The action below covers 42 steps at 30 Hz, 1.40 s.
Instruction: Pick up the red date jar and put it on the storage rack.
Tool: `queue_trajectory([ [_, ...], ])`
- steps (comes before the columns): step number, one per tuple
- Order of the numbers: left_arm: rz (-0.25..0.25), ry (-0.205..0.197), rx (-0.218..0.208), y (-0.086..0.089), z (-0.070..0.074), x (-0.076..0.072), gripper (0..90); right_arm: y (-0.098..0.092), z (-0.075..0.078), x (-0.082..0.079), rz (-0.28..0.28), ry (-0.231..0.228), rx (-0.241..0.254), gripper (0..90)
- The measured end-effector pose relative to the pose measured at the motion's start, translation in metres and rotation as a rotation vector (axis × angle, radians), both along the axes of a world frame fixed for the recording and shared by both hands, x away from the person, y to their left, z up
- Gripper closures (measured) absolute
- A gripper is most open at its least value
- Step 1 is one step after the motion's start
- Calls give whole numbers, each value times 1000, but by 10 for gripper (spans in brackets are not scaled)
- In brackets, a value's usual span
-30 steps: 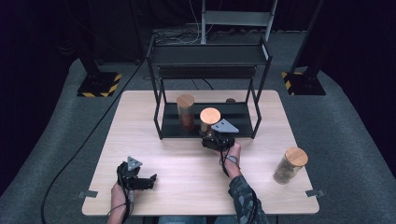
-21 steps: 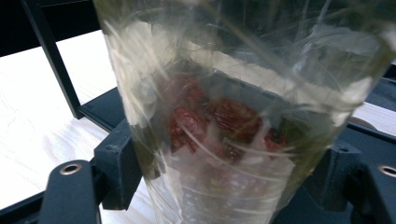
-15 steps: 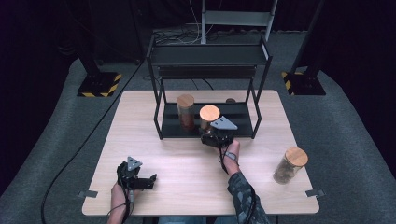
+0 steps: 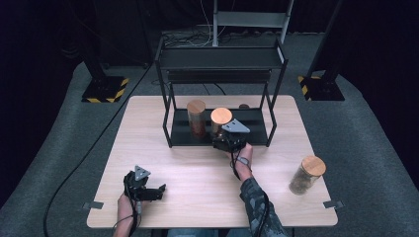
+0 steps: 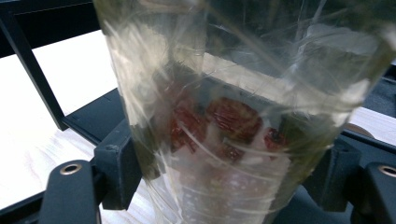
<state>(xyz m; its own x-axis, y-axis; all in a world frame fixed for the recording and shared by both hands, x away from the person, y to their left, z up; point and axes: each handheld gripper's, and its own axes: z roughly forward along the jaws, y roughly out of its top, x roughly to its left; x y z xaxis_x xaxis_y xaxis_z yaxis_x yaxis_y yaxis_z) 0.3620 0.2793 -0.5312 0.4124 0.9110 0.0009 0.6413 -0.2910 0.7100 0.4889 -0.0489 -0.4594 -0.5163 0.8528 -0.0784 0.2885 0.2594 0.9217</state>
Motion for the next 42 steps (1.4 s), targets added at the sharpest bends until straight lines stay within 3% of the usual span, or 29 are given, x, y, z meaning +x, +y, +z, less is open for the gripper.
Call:
queue_trajectory([
  [42, -2, 0, 0, 0, 0, 0, 0, 2, -15, 31, -69, 25, -4, 244],
])
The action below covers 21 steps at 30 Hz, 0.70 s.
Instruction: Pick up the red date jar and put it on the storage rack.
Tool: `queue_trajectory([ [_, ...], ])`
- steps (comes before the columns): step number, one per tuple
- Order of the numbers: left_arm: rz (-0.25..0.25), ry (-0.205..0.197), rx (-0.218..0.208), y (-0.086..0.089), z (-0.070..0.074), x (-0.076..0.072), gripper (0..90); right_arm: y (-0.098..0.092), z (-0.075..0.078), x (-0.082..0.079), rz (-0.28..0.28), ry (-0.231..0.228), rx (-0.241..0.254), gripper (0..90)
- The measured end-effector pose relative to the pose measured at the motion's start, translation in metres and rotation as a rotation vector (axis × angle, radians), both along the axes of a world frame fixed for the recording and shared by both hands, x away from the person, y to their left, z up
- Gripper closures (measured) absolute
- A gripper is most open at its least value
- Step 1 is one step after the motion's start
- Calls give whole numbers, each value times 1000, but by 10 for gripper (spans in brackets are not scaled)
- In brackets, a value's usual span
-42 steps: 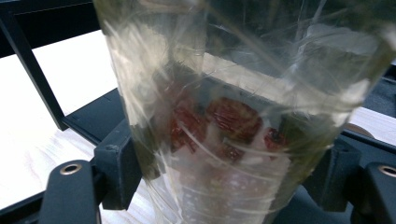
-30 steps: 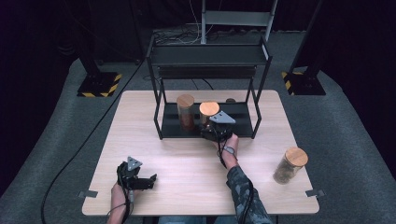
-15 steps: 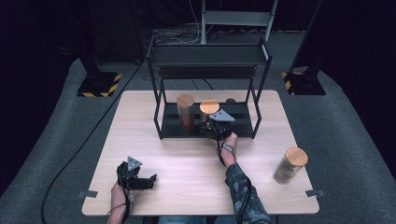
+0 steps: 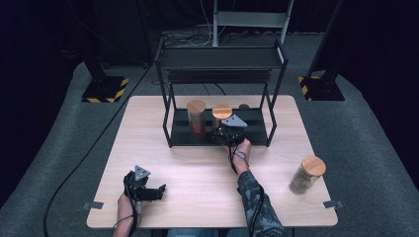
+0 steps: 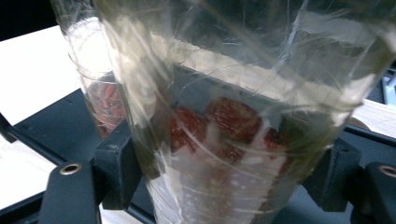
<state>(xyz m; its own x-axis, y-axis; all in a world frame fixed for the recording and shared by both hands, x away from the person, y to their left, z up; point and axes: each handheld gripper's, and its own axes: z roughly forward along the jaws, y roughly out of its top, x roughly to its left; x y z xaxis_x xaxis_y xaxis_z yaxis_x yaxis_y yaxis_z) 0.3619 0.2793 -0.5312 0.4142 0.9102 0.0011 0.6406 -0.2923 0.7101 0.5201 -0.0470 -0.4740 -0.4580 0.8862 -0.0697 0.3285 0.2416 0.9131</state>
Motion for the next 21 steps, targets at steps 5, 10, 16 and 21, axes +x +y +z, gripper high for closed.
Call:
queue_trajectory([
  [5, -1, 0, 0, 0, 0, 0, 0, -1, -1, 2, -6, -1, 3, 244],
  [10, -1, 0, 1, 0, 0, 0, 0, 1, -3, 5, -11, -10, -10, 244],
  [16, -2, -1, 1, 0, 0, 0, 0, 2, -5, 8, -24, -8, -11, 244],
  [21, -2, -1, 1, 0, 0, 0, 0, 4, -7, 10, -26, -7, -12, 244],
])
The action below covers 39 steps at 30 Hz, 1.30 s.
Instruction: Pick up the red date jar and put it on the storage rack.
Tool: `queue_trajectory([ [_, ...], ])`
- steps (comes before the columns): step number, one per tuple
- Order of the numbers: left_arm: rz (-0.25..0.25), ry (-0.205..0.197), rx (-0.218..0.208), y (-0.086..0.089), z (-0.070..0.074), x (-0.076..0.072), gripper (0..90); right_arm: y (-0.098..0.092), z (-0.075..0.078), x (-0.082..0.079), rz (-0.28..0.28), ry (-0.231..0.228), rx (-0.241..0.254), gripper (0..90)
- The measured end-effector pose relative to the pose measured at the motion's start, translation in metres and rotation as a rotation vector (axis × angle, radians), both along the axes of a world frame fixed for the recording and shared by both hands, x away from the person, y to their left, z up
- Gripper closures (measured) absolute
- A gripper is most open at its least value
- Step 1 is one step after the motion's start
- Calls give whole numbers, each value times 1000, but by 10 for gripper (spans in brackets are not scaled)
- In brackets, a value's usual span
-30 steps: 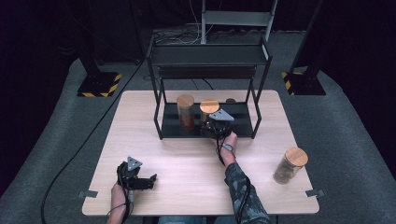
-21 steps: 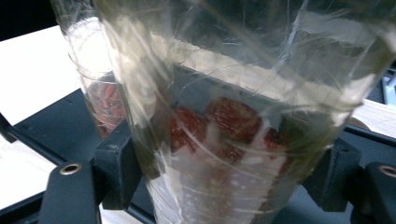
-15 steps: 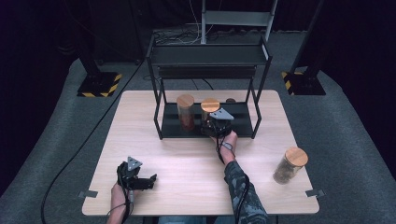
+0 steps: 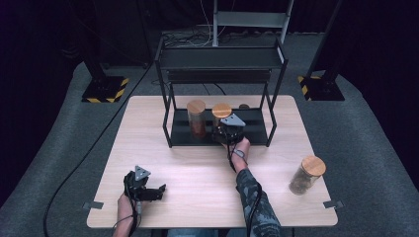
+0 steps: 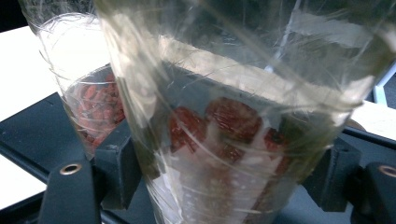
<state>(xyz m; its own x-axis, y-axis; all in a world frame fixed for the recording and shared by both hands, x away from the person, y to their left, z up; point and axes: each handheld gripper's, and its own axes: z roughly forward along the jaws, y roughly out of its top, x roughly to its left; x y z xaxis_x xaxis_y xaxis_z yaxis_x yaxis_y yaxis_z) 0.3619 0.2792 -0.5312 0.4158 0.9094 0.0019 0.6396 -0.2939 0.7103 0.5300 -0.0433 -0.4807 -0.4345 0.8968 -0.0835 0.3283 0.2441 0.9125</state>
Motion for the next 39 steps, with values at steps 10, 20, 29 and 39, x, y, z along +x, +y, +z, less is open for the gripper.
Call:
queue_trajectory([
  [10, -2, 0, -1, 0, 0, 0, 0, 6, -2, 3, -3, -7, -5, 244],
  [20, -3, 0, 0, 0, 0, 0, 0, 12, -4, 8, -4, 3, -13, 244],
  [29, -6, 0, 0, 0, 0, 0, 0, 15, -10, 12, -7, 24, 6, 244],
  [39, -6, 0, 1, 0, 0, 0, 0, 11, -14, 17, -4, 33, 61, 245],
])
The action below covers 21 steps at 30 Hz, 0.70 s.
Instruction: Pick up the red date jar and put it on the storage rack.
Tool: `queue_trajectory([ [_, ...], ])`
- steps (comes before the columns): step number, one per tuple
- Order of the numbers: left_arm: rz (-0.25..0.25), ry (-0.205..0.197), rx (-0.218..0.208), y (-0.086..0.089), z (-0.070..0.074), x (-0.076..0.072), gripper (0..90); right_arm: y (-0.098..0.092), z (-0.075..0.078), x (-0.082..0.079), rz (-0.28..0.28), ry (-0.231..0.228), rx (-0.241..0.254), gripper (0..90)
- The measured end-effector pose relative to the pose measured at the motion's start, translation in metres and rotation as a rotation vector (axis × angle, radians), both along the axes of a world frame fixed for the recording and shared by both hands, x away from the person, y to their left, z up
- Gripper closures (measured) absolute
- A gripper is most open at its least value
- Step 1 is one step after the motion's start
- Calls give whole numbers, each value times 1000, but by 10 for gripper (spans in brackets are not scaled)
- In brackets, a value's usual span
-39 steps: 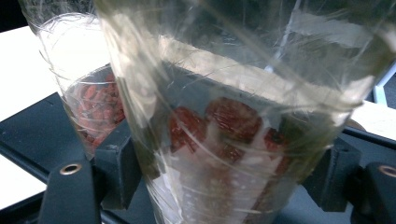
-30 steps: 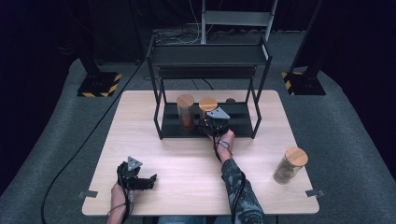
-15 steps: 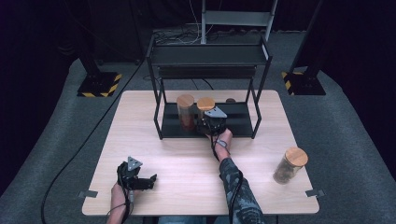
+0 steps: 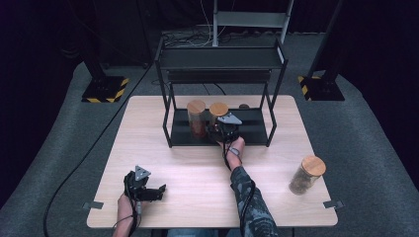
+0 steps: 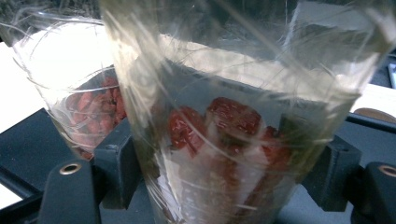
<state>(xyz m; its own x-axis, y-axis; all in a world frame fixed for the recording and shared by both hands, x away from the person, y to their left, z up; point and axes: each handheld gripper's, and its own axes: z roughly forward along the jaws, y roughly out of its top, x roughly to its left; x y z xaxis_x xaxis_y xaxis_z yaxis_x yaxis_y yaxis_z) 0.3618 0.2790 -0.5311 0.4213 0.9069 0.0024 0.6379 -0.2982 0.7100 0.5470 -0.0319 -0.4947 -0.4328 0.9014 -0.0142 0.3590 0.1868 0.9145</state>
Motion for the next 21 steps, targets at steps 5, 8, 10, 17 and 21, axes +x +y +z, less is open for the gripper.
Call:
queue_trajectory([
  [5, 0, 0, 0, 0, 0, 0, 0, 0, 0, 1, 4, -1, 1, 245],
  [8, 0, 0, 0, 0, 0, 0, 0, 1, -1, 2, 4, -4, -1, 244],
  [10, 0, 0, 0, 0, 0, 0, 0, 1, -1, 2, 5, -3, -2, 244],
  [17, 0, 0, 1, 0, 0, 0, 0, 1, -1, 5, 8, 0, -5, 244],
  [21, 0, 0, 1, 0, 0, 0, 1, 2, 0, 6, 7, 1, -8, 244],
])
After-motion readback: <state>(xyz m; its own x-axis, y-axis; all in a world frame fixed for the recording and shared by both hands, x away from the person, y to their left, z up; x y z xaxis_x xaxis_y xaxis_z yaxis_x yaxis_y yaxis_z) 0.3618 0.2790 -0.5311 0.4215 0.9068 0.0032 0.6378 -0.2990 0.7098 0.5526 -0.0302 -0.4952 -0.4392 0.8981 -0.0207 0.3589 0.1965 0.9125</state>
